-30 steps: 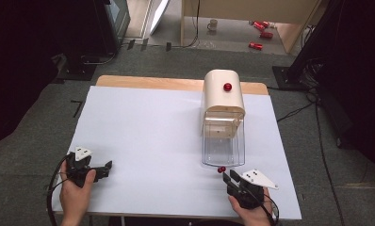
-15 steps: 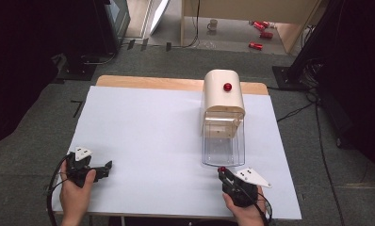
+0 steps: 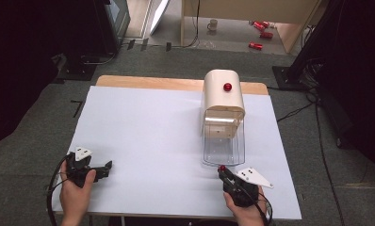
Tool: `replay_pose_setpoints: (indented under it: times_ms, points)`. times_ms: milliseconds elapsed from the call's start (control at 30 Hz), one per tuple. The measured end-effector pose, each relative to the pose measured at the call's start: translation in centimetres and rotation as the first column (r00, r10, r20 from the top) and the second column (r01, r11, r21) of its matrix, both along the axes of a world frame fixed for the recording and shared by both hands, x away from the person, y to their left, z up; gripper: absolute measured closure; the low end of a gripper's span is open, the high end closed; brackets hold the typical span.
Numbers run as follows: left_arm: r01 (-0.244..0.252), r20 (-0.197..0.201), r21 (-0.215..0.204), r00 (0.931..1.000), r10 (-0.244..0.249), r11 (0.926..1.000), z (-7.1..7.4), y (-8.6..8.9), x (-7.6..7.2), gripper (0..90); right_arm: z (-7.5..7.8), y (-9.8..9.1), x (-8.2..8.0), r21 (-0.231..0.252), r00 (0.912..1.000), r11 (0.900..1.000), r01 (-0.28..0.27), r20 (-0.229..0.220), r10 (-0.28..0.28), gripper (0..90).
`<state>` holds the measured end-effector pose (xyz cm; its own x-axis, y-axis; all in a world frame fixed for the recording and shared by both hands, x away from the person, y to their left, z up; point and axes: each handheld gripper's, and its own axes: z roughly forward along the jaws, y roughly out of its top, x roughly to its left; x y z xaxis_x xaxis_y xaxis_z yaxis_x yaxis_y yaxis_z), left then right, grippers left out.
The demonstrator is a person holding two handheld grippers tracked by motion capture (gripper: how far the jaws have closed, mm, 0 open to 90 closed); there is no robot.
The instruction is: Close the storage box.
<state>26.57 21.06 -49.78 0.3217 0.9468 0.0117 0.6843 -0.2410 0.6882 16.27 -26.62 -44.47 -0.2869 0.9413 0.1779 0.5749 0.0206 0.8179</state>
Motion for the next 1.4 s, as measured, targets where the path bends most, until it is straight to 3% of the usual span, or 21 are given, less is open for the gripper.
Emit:
replay_pose_setpoints:
  times_ms: [567, 1400]
  points:
    - [0.0, 0.0, 0.001, 1.0, 0.0, 1.0, 0.0, 0.0, 0.0, 0.3, 2.5, -0.3, 1.7, 0.008, 0.9989, 0.9998, 0.018, 0.043, -0.018, 79.2]
    - [0.001, 0.0, 0.002, 1.0, -0.001, 1.0, 0.0, 0.0, 0.0, 0.3, 4.0, -0.4, 6.7, 0.003, 0.9983, 0.9992, 0.04, 0.041, -0.04, 80.3]
